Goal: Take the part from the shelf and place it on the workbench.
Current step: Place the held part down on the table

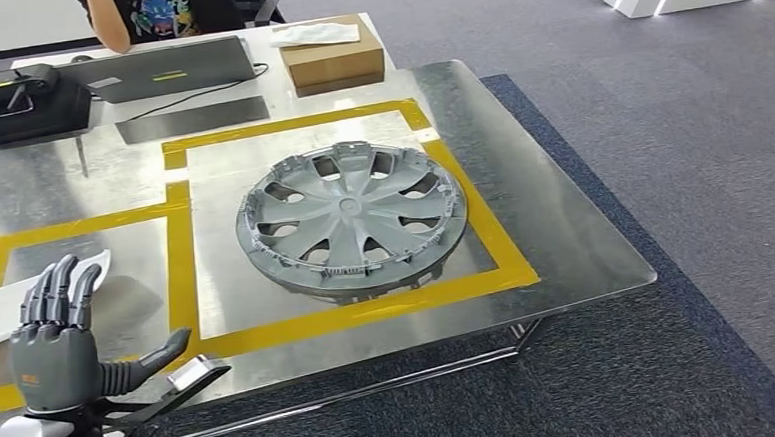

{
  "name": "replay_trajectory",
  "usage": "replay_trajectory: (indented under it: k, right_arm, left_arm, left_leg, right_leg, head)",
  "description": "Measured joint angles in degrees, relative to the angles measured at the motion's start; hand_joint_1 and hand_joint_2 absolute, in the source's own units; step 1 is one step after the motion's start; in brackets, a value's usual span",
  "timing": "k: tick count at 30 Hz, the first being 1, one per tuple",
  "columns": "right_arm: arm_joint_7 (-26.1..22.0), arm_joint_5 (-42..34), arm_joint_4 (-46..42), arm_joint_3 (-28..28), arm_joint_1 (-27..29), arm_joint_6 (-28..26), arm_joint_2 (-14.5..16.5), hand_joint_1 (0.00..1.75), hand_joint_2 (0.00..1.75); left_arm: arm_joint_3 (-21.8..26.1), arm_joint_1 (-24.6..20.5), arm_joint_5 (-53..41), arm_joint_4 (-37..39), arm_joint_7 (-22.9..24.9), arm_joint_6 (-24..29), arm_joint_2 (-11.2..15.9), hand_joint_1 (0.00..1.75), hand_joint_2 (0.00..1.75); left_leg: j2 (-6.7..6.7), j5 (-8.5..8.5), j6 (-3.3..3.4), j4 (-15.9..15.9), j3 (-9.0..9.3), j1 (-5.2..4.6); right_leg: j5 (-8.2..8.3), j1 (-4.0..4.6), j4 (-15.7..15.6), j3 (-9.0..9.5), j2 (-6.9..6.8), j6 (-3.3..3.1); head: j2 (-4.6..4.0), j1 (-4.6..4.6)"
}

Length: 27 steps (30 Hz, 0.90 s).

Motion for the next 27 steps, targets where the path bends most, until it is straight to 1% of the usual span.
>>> replay_trajectory:
  k: [5, 7, 10, 13, 15, 17, 19, 20, 21, 22, 23, 25, 26, 27]
  right_arm:
    - [0.0, -0.01, 0.0, 0.0, 0.17, -0.19, 0.2, 0.0, 0.0]
    - [0.0, -0.01, 0.0, 0.0, 0.21, -0.43, 0.27, 0.0, 0.0]
    - [-0.01, -0.01, 0.0, 0.0, 0.25, -0.95, 0.42, 0.0, 0.0]
    - [0.04, -0.01, 0.0, 0.0, 0.31, -1.1, 0.51, 0.0, 0.0]
    - [0.24, -0.01, 0.0, 0.0, 0.33, -1.27, 0.68, 0.0, 0.0]
    - [0.74, -0.01, -0.03, 0.0, 0.35, -1.61, 1.0, 0.0, 0.0]
    - [1.18, -0.01, -0.08, 0.0, 0.36, -1.95, 1.42, 0.0, 0.0]
    - [1.25, -0.02, -0.09, 0.0, 0.35, -2.05, 1.61, 0.0, 0.0]
    - [1.2, -0.02, -0.09, 0.0, 0.34, -2.08, 1.74, 0.0, 0.0]
    - [1.15, -0.02, -0.09, 0.0, 0.31, -2.08, 1.8, 0.0, 0.0]
    - [1.08, -0.01, -0.09, -0.01, 0.29, -2.08, 1.83, 0.0, 0.0]
    - [0.97, -0.05, -0.09, -0.02, 0.25, -2.09, 1.83, 0.0, 0.0]
    - [0.93, -0.17, -0.09, -0.03, 0.21, -2.11, 1.83, 0.0, 0.0]
    - [0.91, -0.27, -0.09, -0.04, 0.18, -2.13, 1.83, 0.0, 0.0]
  left_arm:
    - [-0.59, 2.01, 0.66, -3.09, -0.69, 0.23, -0.69, 0.0, 0.0]
    - [-0.63, 2.39, 1.19, -3.77, -2.1, 0.23, -1.11, 0.0, 0.0]
    - [-0.46, 3.39, 2.98, -5.58, -7.65, 0.31, -2.71, 0.0, 0.0]
    - [-0.12, 5.05, 4.07, -7.81, -13.94, 0.37, -5.39, 0.0, 0.0]
    - [0.12, 6.18, 4.37, -9.08, -17.11, 0.39, -7.01, 0.0, 0.0]
    - [0.28, 7.3, 4.96, -9.88, -18.74, 0.4, -8.18, 0.0, 0.0]
    - [0.43, 8.28, 6.03, -10.2, -19.45, 0.4, -8.9, 0.0, 0.0]
    - [0.48, 8.66, 6.84, -10.24, -19.75, 0.4, -9.18, 0.0, 0.0]
    - [0.49, 8.92, 7.69, -10.24, -19.99, 0.4, -9.45, 0.0, 0.0]
    - [0.48, 9.11, 8.54, -10.23, -20.18, 0.41, -9.75, 0.0, 0.0]
    - [0.47, 9.32, 9.31, -10.18, -20.33, 0.41, -10.07, 0.0, 0.0]
    - [0.43, 9.83, 10.56, -10.0, -20.44, 0.42, -10.64, 0.0, 0.0]
    - [0.41, 10.1, 11.16, -9.82, -20.5, 0.42, -10.89, 0.0, 0.0]
    - [0.39, 10.33, 11.73, -9.64, -20.61, 0.42, -11.14, 0.0, 0.0]
  left_leg:
    - [-0.01, 0.01, -0.01, 0.01, 0.02, 0.0]
    - [-0.01, 0.01, 0.0, 0.03, 0.03, -0.03]
    - [-0.01, -0.02, 0.08, 0.07, 0.05, -0.15]
    - [-0.01, -0.12, 0.29, 0.16, 0.05, -0.34]
    - [-0.01, -0.22, 0.49, 0.29, 0.05, -0.46]
    - [-0.01, -0.3, 0.78, 0.44, 0.05, -0.58]
    - [-0.02, -0.05, 1.25, 0.47, 0.05, -0.74]
    - [0.0, 0.37, 1.57, 0.08, 0.17, -0.62]
    - [0.06, 0.87, 1.88, -0.4, 0.27, -0.46]
    - [0.14, 1.3, 2.16, -0.9, 0.31, -0.25]
    - [0.22, 1.65, 2.34, -1.28, 0.3, -0.04]
    - [0.36, 1.87, 2.45, -1.32, -0.03, 0.0]
    - [0.43, 1.94, 2.4, -1.3, -0.14, 0.01]
    - [0.49, 2.01, 2.33, -1.28, -0.19, 0.05]
  right_leg:
    - [0.01, -0.01, -0.01, 0.04, -0.06, 0.01]
    - [0.03, -0.05, -0.02, 0.06, -0.07, 0.03]
    - [0.06, -0.18, -0.02, 0.08, -0.07, 0.11]
    - [0.06, -0.37, -0.02, 0.11, -0.07, 0.3]
    - [0.04, -0.48, -0.02, 0.16, -0.07, 0.49]
    - [0.07, -0.61, -0.05, 0.24, -0.07, 0.77]
    - [0.36, -0.77, -0.27, 0.38, -0.07, 1.28]
    - [0.43, -0.79, -0.41, 0.42, -0.08, 1.56]
    - [0.1, -0.78, -0.26, 0.27, -0.09, 1.84]
    - [-0.87, -0.73, 0.74, -0.22, -0.1, 2.03]
    - [-2.49, -0.73, 2.96, -1.21, -0.11, 2.2]
    - [-6.37, -0.83, 10.3, -4.17, -0.12, 2.6]
    - [-7.48, -0.9, 13.49, -5.34, -0.14, 2.8]
    - [-7.52, -0.98, 14.95, -5.67, -0.17, 2.99]
  head:
    - [0.0, -0.01]
    - [0.0, -0.01]
    - [0.0, -0.01]
    - [0.0, -0.01]
    - [0.0, 0.0]
    - [0.0, 0.0]
    - [0.0, -0.03]
    - [0.0, -0.03]
    - [0.0, -0.02]
    - [0.0, 0.05]
    - [0.0, 0.18]
    - [0.0, 0.35]
    - [0.0, 0.38]
    - [0.0, 0.36]
